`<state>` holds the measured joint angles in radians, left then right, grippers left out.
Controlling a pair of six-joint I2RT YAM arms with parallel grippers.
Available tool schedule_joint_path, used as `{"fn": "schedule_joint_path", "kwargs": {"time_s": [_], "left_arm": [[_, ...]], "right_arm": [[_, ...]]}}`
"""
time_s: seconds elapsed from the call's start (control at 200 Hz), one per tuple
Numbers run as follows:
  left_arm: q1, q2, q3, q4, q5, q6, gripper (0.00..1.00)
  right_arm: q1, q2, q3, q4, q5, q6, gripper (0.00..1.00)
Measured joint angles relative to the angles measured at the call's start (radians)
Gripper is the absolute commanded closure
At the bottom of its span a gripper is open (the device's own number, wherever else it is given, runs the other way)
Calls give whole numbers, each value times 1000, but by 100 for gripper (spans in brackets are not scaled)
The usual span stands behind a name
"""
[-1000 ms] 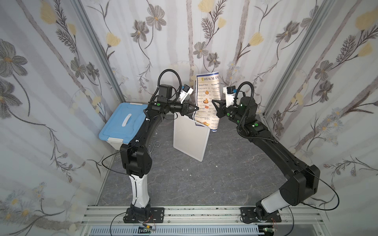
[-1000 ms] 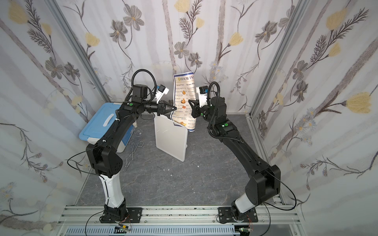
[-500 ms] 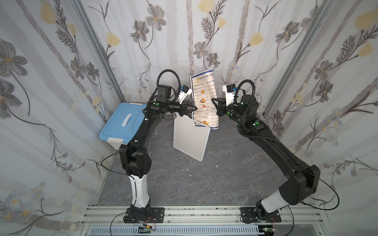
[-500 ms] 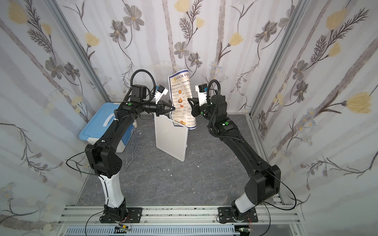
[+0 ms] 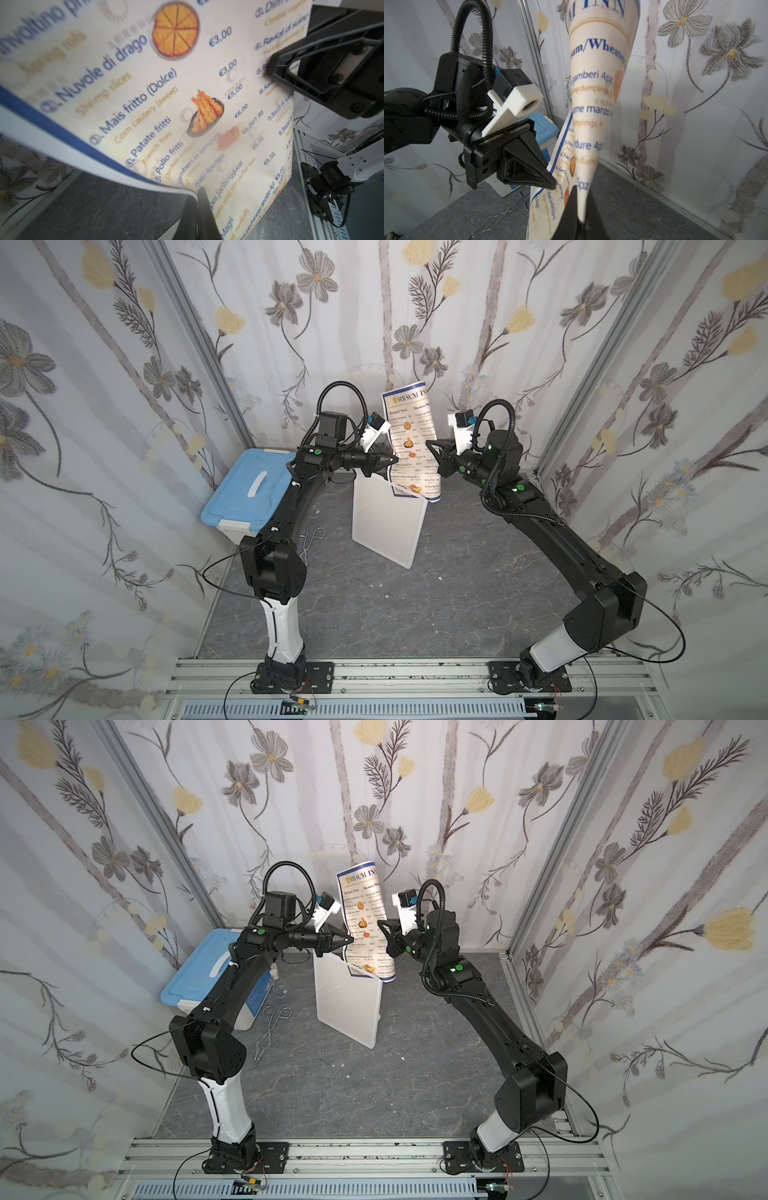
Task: Insert the menus into the narrow rack
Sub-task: Insert the menu into the narrow rack.
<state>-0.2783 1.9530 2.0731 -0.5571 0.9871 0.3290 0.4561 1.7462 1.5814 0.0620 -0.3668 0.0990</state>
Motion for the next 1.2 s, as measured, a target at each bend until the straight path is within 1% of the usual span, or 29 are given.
{"fn": "schedule_joint_path", "kwargs": {"time_s": [0.375,0.59,0.65,0.754,0.904,1.004,1.099,1.164,1.199], "left_arm": [[15,-20,-43,8,-43,72,100],[24,-20,-45,11,-61,109,100],[25,-20,-45,11,-68,120,100],[26,-20,-49,11,-79,143,100],[26,-34,-73,13,-100,181,100],[26,-61,-114,28,-124,210,100],[26,-92,-164,55,-148,228,100],[26,-113,-196,77,-163,241,100],[26,-120,-207,89,-171,247,100]], "right_arm": [[1,5,4,-7,-26,-10,91],[3,7,4,-8,-33,-16,86],[3,7,4,-8,-33,-19,83],[3,7,5,-11,-36,-26,83],[1,7,6,-32,-40,-37,77],[-3,7,8,-45,-51,-44,77],[-7,6,8,-52,-59,-51,70],[-14,3,8,-54,-66,-61,69],[-21,-1,8,-56,-73,-66,65]]}}
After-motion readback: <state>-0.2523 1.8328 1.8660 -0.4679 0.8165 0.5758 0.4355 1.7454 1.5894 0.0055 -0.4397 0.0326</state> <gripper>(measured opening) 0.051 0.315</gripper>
